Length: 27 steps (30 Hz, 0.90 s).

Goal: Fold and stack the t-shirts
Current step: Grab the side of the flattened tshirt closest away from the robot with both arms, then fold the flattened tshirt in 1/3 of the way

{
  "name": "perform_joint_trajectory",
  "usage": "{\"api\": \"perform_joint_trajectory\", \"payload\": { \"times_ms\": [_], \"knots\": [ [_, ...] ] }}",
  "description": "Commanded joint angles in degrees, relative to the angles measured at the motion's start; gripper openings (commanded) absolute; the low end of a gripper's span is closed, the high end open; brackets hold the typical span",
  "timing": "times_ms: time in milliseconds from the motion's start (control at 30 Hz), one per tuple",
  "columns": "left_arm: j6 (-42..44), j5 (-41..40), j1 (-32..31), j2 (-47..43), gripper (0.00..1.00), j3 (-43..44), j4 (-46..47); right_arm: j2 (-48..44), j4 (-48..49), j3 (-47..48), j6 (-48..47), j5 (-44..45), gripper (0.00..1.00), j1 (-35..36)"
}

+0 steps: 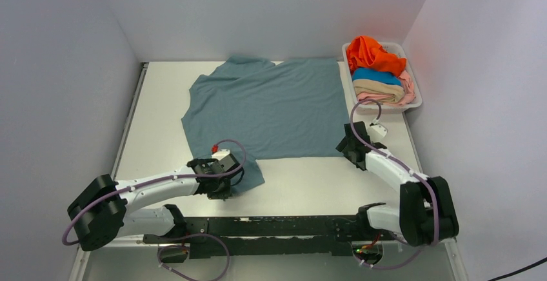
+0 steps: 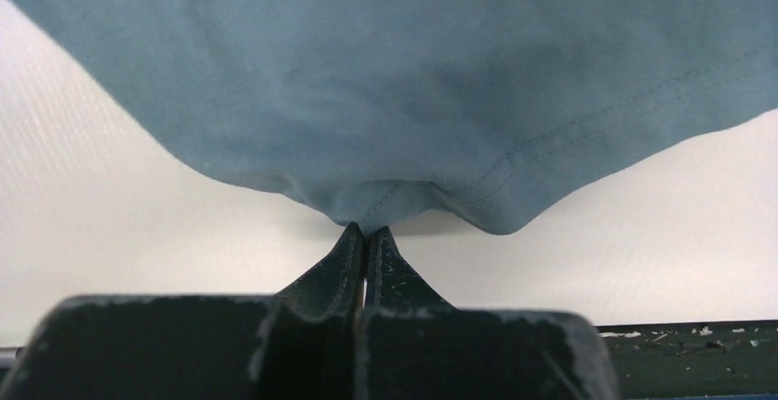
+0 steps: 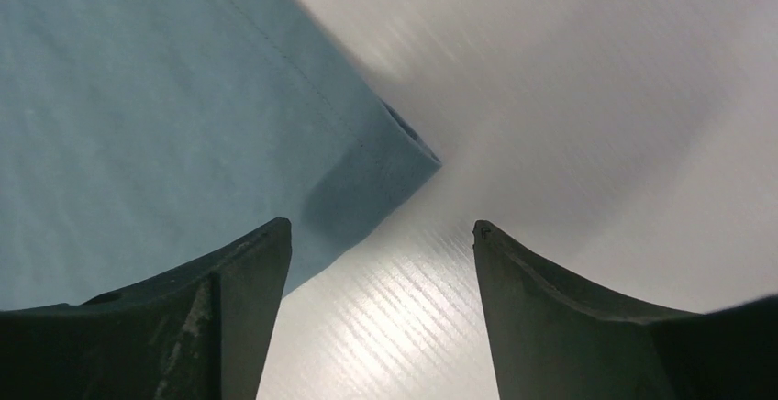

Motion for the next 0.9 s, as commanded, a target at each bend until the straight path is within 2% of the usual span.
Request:
{"api": "perform_joint_trajectory", "payload": {
  "times_ms": [0,233,300,367,433,600,867],
  "knots": [
    [2.8,0.4,0.2,-0.2,0.0,-0.7,6.0,4.2,5.1,2.3,1.3,0.3,0.72,-0.2],
    [2.8,1.3,0.2,-0.3,0.0,-1.6,6.1,9.4,9.7,1.8,1.0,-1.1,0.6,-0.2],
    [2.2,0.9,0.2,0.2,0.0,-1.5,5.2,10.8,9.9,2.0,1.1,-1.3,0.51,-0.2],
    [1.7,0.9,0.1,0.4,0.0,-1.6,5.0,11.8,9.8,2.3,0.6,-1.9,0.32,-0.2],
    [0.8,2.1,0.2,0.4,0.0,-1.7,5.0,11.6,8.0,2.6,0.7,-1.8,0.19,0.0],
    [-2.7,5.7,0.1,-2.1,0.0,-3.6,2.1,5.6,-1.6,1.4,1.1,-3.3,0.0,0.0],
    [-4.7,10.3,-0.2,-11.8,0.0,-6.8,-6.4,-9.1,-16.9,-3.1,2.6,-9.6,0.0,0.7]
  ]
}}
